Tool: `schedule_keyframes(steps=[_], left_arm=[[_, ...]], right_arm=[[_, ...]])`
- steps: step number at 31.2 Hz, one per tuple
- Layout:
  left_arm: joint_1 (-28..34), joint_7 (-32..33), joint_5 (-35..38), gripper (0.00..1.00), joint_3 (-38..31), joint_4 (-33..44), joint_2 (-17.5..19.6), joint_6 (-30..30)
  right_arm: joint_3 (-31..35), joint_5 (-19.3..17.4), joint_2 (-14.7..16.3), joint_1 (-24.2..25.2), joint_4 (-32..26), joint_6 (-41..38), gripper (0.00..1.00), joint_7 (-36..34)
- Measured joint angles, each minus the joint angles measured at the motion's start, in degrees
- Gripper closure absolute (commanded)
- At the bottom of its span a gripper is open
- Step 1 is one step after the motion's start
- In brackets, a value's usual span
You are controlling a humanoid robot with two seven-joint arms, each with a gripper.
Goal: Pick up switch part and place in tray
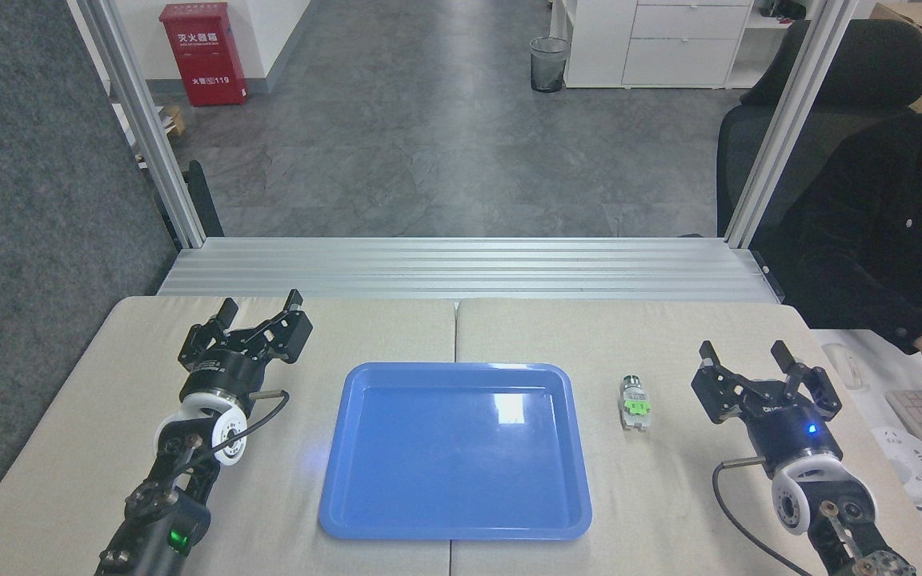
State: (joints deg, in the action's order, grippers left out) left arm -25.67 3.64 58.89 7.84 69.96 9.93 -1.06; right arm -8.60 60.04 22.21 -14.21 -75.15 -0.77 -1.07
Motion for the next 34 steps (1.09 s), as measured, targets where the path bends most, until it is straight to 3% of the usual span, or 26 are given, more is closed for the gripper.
schedule_keyframes(steps=[34], left_arm=[[0.0,0.0,0.0,0.00,0.0,0.0,0.0,0.0]], right_arm=[[1.4,0.1,-0.1,0.1,0.0,-0.1,0.00,-0.1]])
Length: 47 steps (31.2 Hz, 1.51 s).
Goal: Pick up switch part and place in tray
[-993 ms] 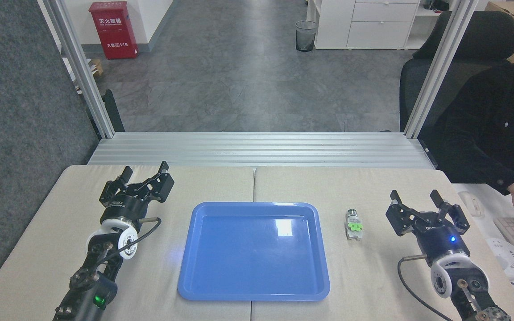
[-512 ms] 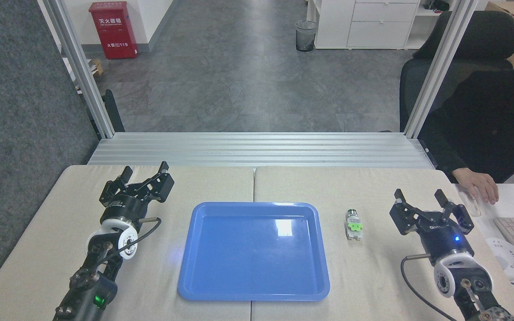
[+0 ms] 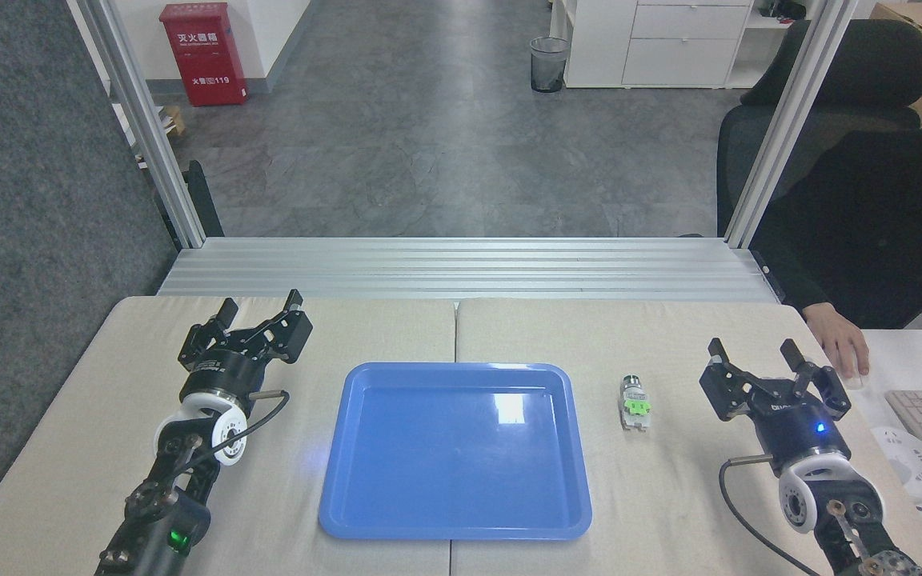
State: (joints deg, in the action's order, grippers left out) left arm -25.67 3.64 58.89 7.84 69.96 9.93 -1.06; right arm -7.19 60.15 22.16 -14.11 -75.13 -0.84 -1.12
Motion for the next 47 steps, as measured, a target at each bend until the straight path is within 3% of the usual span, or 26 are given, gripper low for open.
schedule_keyframes(steps=[28,39,47], left_arm=[[0.0,0.0,0.0,0.00,0.0,0.0,0.0,0.0],[0.0,0.0,0.0,0.00,0.0,0.0,0.0,0.0],[0.0,0.0,0.0,0.00,0.0,0.0,0.0,0.0]], right_arm=[[-0.2,0.2,-0.2,-0.3,1.7,0.0,0.00,0.1],[-3.4,0.6,-1.9,-4.3,7.3,0.1,0.02,0.2],[-6.9,0.7,-4.8,-8.5,14.5,0.0,0.02,0.2]])
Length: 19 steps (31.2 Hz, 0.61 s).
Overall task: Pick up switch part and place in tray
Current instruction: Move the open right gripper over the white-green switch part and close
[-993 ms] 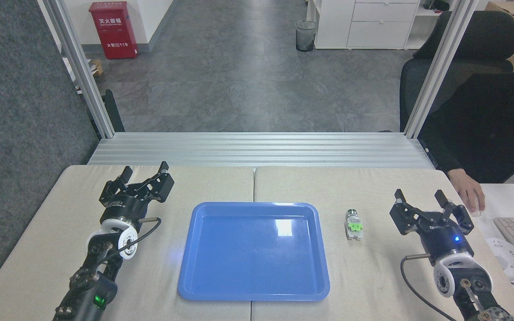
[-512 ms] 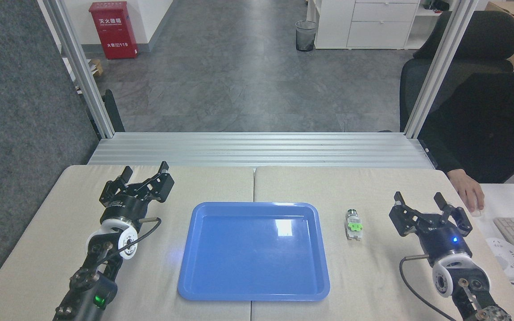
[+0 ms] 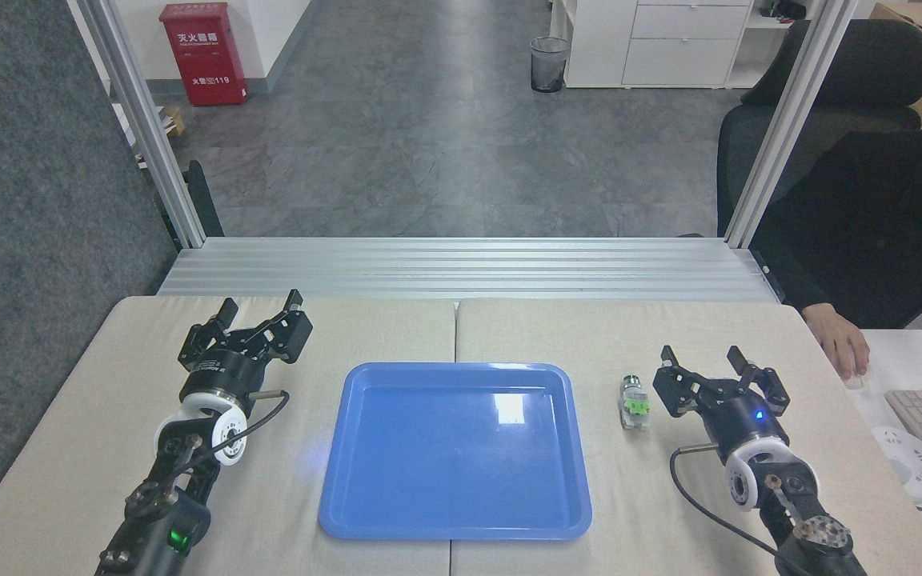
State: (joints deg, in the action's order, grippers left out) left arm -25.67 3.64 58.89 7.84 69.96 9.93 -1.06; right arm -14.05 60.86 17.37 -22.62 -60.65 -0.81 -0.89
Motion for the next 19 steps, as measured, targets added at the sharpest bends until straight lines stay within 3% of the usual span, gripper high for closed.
schedule_keyframes(steps=[11,19], left_arm=[[0.0,0.0,0.0,0.00,0.0,0.0,0.0,0.0],[0.0,0.0,0.0,0.00,0.0,0.0,0.0,0.0]], right_arm=[[-4.3,0.2,-4.4,-4.2,10.5,0.2,0.04,-0.3],[-6.6,0.2,-6.6,-5.2,16.2,0.5,0.18,-0.3]])
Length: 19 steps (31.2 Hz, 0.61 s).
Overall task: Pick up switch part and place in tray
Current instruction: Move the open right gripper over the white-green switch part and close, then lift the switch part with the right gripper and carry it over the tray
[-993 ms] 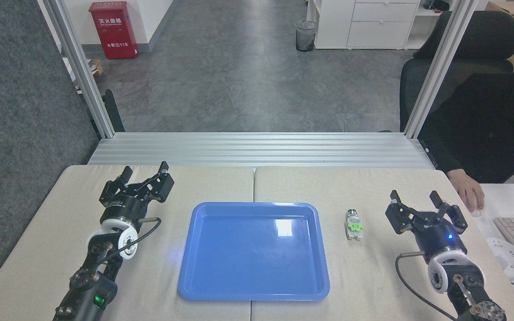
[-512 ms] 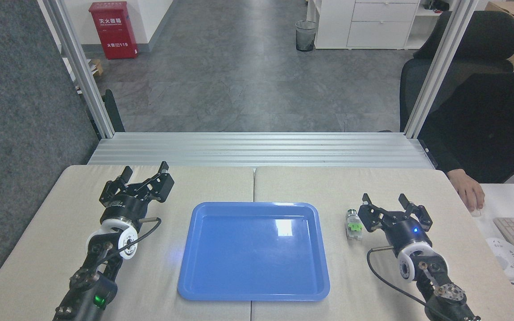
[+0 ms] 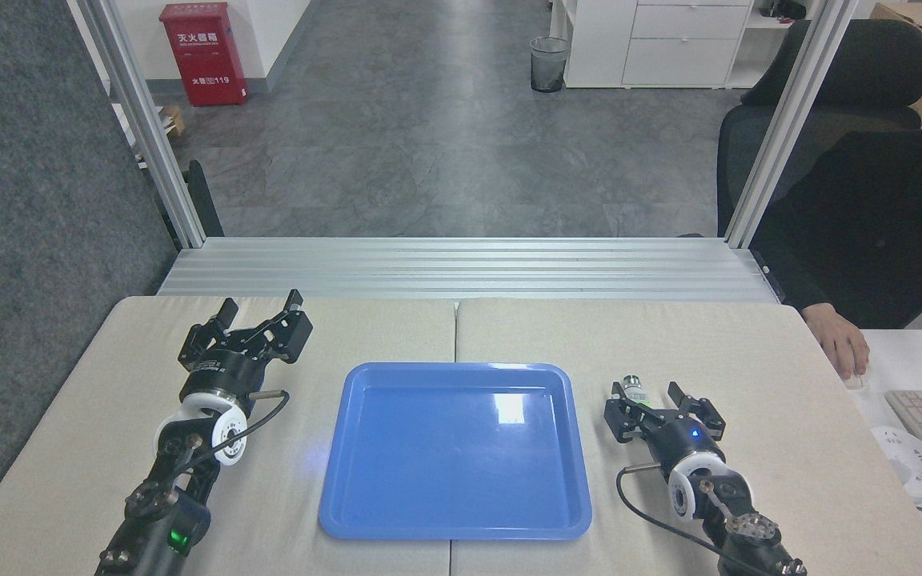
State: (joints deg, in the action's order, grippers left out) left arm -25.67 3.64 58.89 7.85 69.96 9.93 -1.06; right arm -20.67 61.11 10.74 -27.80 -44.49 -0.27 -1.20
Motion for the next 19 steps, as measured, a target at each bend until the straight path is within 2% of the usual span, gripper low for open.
schedule_keyframes(steps=[1,2,4,5,7,13,19], left_arm=[[0.0,0.0,0.0,0.00,0.0,0.0,0.0,0.0],[0.0,0.0,0.0,0.00,0.0,0.0,0.0,0.0],[0.0,0.0,0.0,0.00,0.0,0.0,0.0,0.0],[0.0,0.0,0.0,0.00,0.0,0.0,0.0,0.0],[0.0,0.0,0.0,0.00,0.0,0.0,0.0,0.0],[0.0,0.0,0.0,0.00,0.0,0.0,0.0,0.0],[0.0,0.0,0.0,0.00,0.0,0.0,0.0,0.0]], right_arm=[[-0.2,0.0,-0.2,-0.1,0.5,0.0,0.22,0.0],[-0.4,0.0,-0.4,-0.2,1.0,0.1,0.31,0.0],[-0.8,0.0,-0.7,-0.3,2.0,0.1,0.62,0.0],[-1.0,0.0,-0.9,-0.3,2.4,0.1,0.72,0.0],[-1.2,0.0,-1.1,-0.4,3.1,0.1,1.00,0.0],[-1.2,-0.5,-1.9,-0.5,4.1,1.5,1.00,-1.0],[1.1,-0.7,-2.3,-0.7,2.5,4.0,1.00,-1.2]])
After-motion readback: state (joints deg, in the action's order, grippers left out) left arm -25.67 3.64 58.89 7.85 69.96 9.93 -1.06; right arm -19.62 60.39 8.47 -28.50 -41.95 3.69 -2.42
